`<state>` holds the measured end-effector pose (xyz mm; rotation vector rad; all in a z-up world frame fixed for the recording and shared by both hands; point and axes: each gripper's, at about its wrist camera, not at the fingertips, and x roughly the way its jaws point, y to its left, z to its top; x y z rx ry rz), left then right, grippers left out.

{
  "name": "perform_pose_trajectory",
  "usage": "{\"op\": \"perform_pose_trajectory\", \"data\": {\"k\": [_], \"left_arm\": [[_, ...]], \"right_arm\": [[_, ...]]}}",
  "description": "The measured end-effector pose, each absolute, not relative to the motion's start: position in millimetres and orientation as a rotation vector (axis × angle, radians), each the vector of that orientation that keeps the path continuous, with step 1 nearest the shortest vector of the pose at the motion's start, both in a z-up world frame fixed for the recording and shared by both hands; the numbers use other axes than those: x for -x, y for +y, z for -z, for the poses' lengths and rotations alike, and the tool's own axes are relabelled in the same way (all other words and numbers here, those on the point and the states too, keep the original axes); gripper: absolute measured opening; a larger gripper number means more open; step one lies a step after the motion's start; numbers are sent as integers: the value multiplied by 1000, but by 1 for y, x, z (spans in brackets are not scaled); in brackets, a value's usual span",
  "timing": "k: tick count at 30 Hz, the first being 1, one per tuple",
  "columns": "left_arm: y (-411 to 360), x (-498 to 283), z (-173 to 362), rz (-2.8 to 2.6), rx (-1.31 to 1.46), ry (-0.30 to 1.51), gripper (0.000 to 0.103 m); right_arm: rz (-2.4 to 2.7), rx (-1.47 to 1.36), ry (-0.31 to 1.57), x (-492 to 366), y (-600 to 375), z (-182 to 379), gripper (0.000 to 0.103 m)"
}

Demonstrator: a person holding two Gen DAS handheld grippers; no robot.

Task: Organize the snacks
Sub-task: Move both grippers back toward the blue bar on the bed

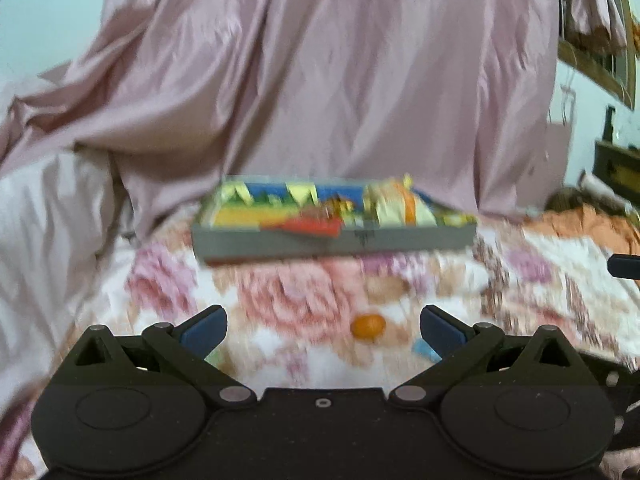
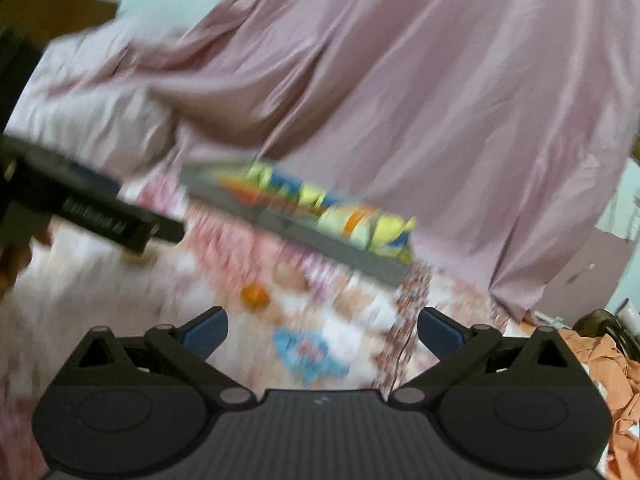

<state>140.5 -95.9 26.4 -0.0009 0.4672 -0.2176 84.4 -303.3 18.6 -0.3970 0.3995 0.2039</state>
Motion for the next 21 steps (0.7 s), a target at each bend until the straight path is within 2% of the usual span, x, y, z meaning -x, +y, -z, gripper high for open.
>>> {"op": "perform_pose_trajectory", "data": {"k": [9, 16, 21], "left_arm": [[-119, -141, 27, 286, -76, 683, 102], [-140, -150, 46, 328, -58, 773, 102], [-154, -164, 55, 284, 6, 871, 102]], "right_arm": [[-236, 562, 689, -76, -296, 31, 103], [-243, 539, 804, -80, -306, 47, 101], [-282, 549, 867, -86, -305, 56, 88]]}}
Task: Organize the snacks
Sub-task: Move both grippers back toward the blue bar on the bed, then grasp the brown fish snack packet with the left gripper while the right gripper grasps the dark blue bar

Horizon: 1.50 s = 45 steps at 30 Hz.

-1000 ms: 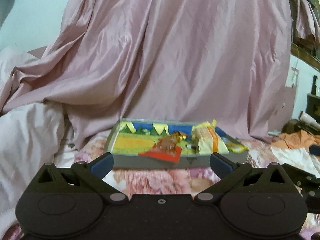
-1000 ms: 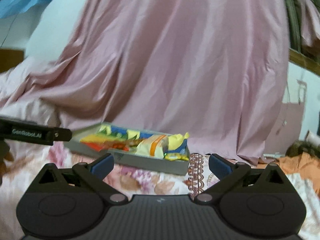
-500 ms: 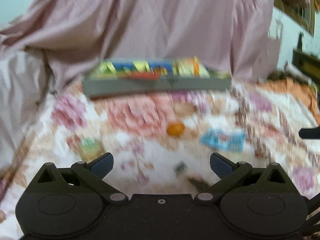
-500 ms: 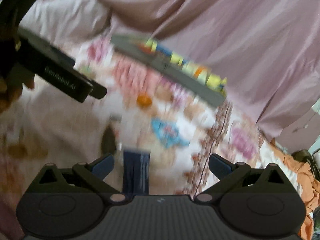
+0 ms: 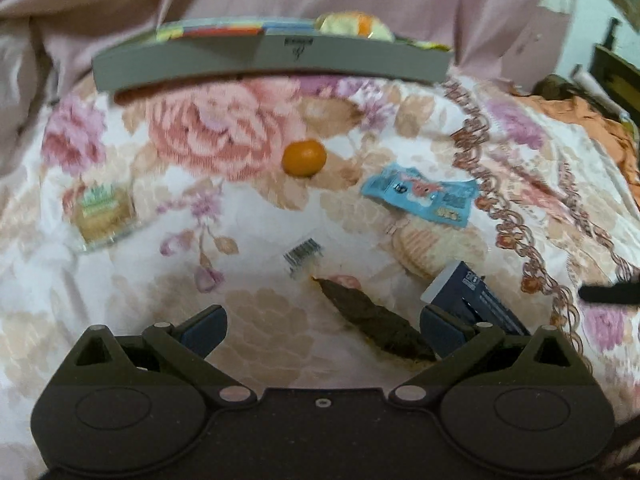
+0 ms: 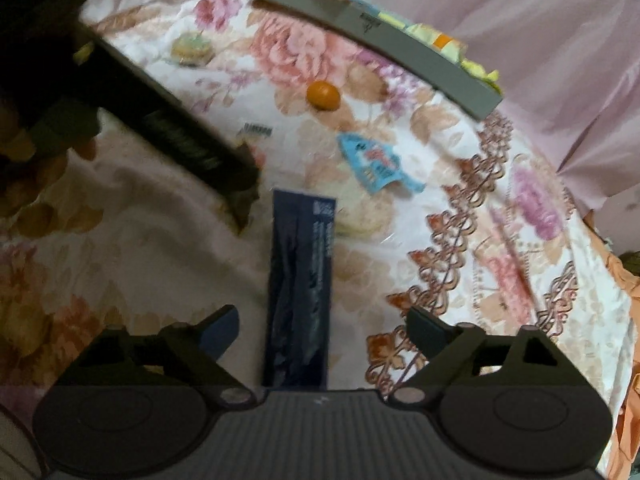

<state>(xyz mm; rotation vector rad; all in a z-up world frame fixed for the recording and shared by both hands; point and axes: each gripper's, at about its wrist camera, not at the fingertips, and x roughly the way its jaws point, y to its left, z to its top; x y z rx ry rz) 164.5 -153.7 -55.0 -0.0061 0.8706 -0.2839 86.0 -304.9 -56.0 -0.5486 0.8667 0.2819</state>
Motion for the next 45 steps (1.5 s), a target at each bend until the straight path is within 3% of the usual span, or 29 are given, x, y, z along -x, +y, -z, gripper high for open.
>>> {"op": "perform_pose_trajectory", "data": {"k": [4, 6, 9, 11, 17, 22, 30, 34, 39, 42, 45], "left_arm": [[-165, -172, 64, 266, 24, 922, 99], [-171, -171, 68, 268, 0, 925, 97], [-176, -168, 70, 287, -19, 905, 86], [-177, -165, 69, 312, -27, 890, 69], [-166, -165, 65, 360, -24, 882, 50], [-139, -165, 63, 375, -6, 881, 44], [-101, -167, 58, 328, -33, 875, 44], [-97, -169, 58, 282, -38, 858, 59], [-103, -176, 61, 261, -28, 839, 76], [-109, -182, 63, 257, -13, 839, 78], [-117, -187, 66, 257, -21, 832, 82]], "right_arm": [[-307, 566, 905, -88, -302, 64, 76], [-319, 553, 912, -89, -303, 64, 60], [-319, 527, 924, -91, -307, 64, 47], [-316, 519, 927, -92, -309, 64, 42], [-320, 496, 912, -94, -311, 64, 38], [-364, 393, 887, -104, -313, 63, 37], [-387, 268, 835, -121, -301, 61, 37], [-343, 233, 805, -128, -294, 61, 39], [-316, 249, 790, -126, -293, 61, 55], [-312, 248, 801, -123, -295, 60, 66], [-309, 233, 814, -122, -298, 61, 71]]}}
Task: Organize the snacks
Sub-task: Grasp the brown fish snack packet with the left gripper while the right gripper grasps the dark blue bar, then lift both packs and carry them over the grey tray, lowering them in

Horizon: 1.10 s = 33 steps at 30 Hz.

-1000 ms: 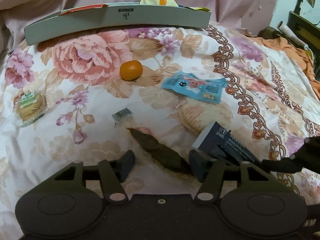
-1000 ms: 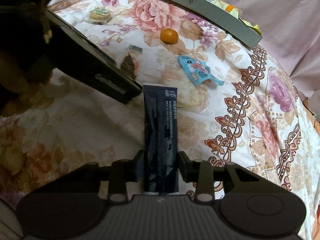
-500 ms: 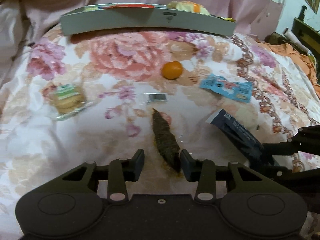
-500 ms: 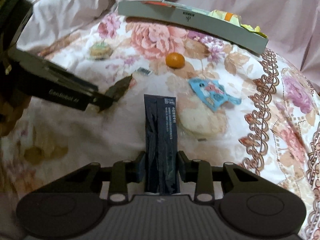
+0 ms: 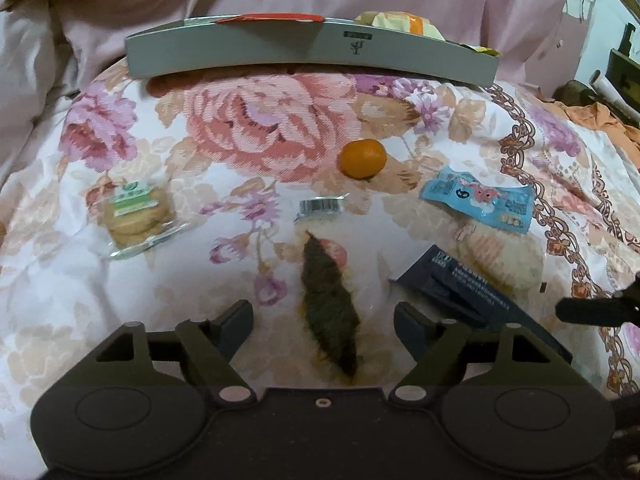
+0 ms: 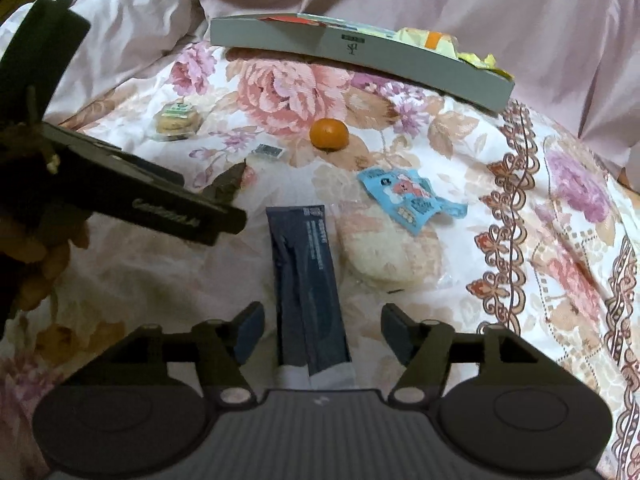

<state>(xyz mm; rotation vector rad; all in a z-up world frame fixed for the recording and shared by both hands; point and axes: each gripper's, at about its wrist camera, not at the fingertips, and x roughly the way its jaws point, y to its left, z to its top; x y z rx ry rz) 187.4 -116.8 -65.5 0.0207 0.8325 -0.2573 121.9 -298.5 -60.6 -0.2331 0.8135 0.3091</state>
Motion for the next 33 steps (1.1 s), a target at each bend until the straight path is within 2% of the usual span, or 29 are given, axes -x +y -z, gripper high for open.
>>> {"op": "perform_pose_trajectory", "data": {"k": [3, 4, 6, 8, 11, 12, 17, 22, 29, 33], "left_arm": [[-122, -193, 67, 247, -31, 821, 80], [-123, -195, 68, 242, -42, 819, 76], [-125, -197, 70, 239, -76, 810, 67], [-125, -196, 70, 263, -93, 797, 53], [-118, -193, 70, 283, -78, 793, 49], [-115, -192, 70, 289, -72, 793, 48], [-101, -181, 69, 317, -119, 792, 48], [-80, -167, 67, 358, -146, 798, 49], [-72, -159, 70, 426, -129, 789, 62], [-76, -156, 72, 436, -176, 766, 63]], "right_arm": [[-319, 222, 833, -123, -299, 63, 70], [-323, 222, 839, -124, -299, 65, 70], [-327, 205, 849, -126, -298, 68, 63], [-327, 172, 849, -128, -298, 71, 56], [-325, 143, 838, -130, -294, 73, 40], [-324, 145, 834, -130, -292, 73, 39], [-326, 198, 787, -125, -276, 75, 35], [-336, 210, 753, -122, -265, 73, 35], [-325, 105, 774, -127, -274, 75, 43], [-318, 117, 765, -127, -272, 77, 43]]}}
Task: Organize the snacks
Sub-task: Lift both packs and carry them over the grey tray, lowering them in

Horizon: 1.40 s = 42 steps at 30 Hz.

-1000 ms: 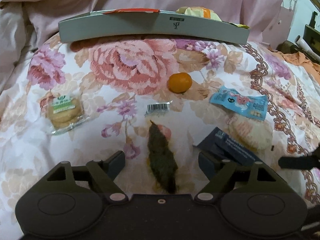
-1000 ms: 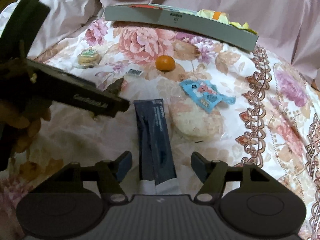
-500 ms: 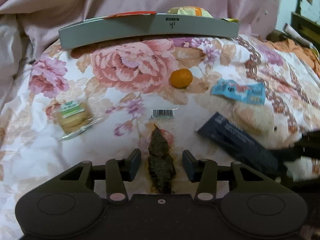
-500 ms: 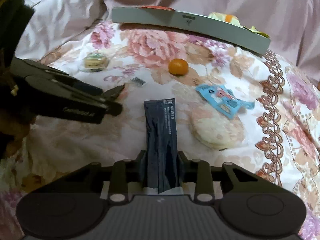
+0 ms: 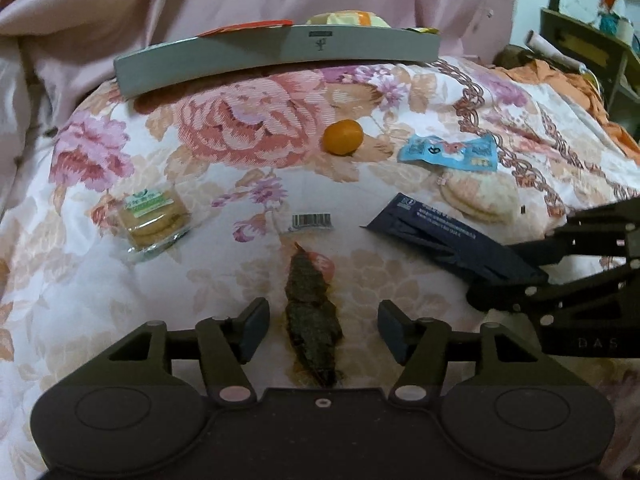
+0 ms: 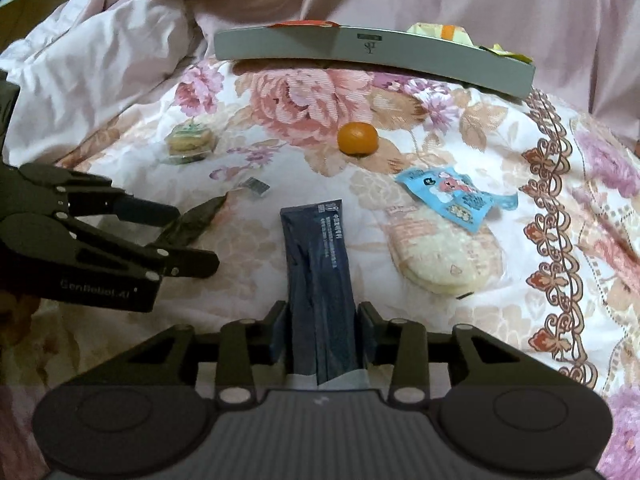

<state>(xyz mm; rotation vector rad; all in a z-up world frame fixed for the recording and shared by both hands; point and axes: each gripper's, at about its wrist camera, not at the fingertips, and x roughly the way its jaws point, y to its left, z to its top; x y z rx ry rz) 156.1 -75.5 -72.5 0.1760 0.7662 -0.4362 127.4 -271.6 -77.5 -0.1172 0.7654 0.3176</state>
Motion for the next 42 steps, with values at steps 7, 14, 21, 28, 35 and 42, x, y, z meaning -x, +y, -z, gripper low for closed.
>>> {"op": "perform_pose_trajectory", "data": {"k": [7, 14, 21, 28, 35, 42], "left_arm": [[-74, -153, 74, 443, -205, 729, 50], [-73, -148, 74, 440, -203, 700, 49], [-73, -143, 71, 406, -225, 643, 49], [-71, -142, 57, 364, -183, 563, 49], [-78, -149, 27, 316, -146, 465, 49], [-92, -172, -13, 250, -99, 371, 49]], "right_arm": [[-304, 123, 748, -132, -265, 81, 45], [-284, 205, 676, -129, -252, 81, 36], [-209, 499, 542, -115, -225, 83, 33], [-129, 675, 387, -107, -215, 81, 33], [-44, 640, 271, -115, -229, 57, 33], [29, 511, 178, -139, -255, 23, 33]]}}
